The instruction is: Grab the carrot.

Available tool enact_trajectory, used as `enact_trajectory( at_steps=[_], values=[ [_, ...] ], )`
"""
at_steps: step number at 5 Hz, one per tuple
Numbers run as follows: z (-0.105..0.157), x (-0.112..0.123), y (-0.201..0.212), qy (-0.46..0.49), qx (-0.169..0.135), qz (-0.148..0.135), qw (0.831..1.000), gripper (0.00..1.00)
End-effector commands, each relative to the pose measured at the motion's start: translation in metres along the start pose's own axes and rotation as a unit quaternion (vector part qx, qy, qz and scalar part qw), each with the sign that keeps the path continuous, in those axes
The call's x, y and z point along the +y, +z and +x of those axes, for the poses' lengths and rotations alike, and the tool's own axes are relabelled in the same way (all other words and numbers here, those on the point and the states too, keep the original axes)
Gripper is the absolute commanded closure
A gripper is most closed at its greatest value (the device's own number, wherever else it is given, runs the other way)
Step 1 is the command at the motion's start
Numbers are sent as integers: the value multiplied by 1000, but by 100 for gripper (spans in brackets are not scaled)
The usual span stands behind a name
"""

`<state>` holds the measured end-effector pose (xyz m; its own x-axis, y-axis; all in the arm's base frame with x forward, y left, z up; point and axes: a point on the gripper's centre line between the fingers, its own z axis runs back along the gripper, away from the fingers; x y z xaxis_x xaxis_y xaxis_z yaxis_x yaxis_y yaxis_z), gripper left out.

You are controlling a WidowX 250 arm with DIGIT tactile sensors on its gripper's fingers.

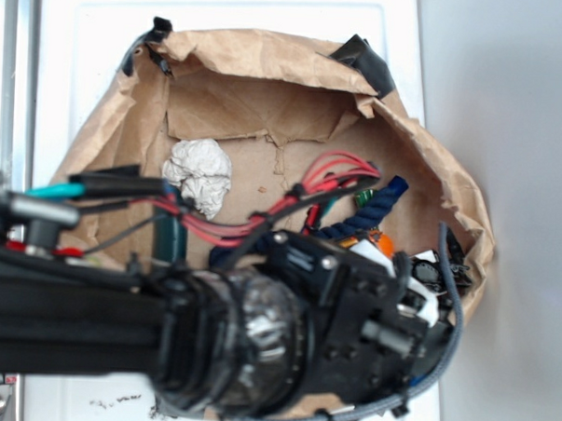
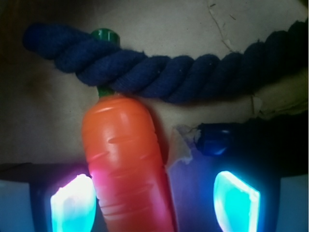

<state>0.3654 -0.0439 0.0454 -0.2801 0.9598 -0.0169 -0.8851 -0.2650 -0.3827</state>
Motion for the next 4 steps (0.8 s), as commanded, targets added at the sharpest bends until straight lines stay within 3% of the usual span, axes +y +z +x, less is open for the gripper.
enact_trajectory(
  at_steps=[1, 3, 4],
  values=[
    [11, -17, 0, -82, 25, 42, 995, 100],
    [13, -16, 21, -100, 47, 13, 994, 100],
    [21, -7, 55, -140, 111, -11, 984, 100]
  ],
)
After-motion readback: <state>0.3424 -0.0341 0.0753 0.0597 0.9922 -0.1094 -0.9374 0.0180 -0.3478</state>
